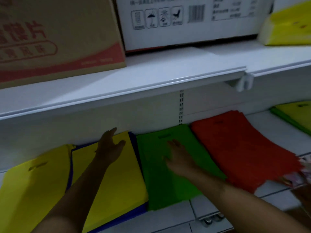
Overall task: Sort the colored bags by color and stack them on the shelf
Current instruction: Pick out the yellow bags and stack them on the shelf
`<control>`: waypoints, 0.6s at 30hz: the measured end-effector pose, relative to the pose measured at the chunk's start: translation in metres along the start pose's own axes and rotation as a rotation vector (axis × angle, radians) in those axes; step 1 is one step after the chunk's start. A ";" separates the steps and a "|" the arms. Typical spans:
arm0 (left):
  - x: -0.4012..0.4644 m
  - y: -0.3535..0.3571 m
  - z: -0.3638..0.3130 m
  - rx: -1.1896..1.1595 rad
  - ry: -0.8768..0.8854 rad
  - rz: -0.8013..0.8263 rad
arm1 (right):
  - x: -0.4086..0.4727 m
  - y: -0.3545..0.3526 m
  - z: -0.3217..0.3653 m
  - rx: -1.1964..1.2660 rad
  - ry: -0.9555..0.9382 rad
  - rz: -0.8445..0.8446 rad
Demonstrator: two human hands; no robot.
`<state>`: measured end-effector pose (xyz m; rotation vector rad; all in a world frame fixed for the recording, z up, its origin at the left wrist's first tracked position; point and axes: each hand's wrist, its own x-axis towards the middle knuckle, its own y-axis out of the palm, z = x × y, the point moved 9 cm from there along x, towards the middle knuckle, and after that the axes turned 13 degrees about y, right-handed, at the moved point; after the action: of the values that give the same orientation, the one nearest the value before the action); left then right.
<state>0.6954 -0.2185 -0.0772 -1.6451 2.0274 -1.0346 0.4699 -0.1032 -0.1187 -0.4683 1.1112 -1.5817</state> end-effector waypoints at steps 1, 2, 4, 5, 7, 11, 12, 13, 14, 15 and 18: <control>0.003 0.010 -0.015 0.000 0.018 0.006 | -0.003 -0.011 -0.013 0.010 0.008 -0.018; 0.005 0.022 -0.031 0.000 0.038 0.016 | -0.006 -0.024 -0.027 0.024 0.023 -0.042; 0.010 0.047 -0.063 -0.023 0.073 0.035 | -0.012 -0.051 -0.058 0.061 0.053 -0.103; 0.013 0.060 -0.079 -0.041 0.097 0.045 | -0.014 -0.065 -0.075 0.086 0.063 -0.129; 0.015 0.088 -0.116 -0.043 0.137 0.067 | -0.021 -0.091 -0.110 0.117 0.086 -0.161; 0.017 0.156 -0.197 -0.044 0.199 0.129 | -0.029 -0.146 -0.196 0.147 0.135 -0.242; 0.018 0.176 -0.220 -0.040 0.215 0.141 | -0.031 -0.161 -0.221 0.159 0.146 -0.261; 0.018 0.196 -0.243 -0.045 0.232 0.149 | -0.032 -0.176 -0.247 0.167 0.156 -0.271; 0.017 0.218 -0.265 -0.050 0.237 0.159 | -0.034 -0.189 -0.273 0.178 0.164 -0.272; 0.015 0.240 -0.287 -0.063 0.231 0.170 | -0.036 -0.203 -0.299 0.198 0.175 -0.259; 0.008 0.300 -0.348 -0.124 0.187 0.209 | -0.038 -0.238 -0.372 0.229 0.211 -0.205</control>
<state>0.2543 -0.0918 -0.0520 -1.3994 2.3693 -1.0401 0.0661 0.0762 -0.0888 -0.2729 1.0467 -1.9487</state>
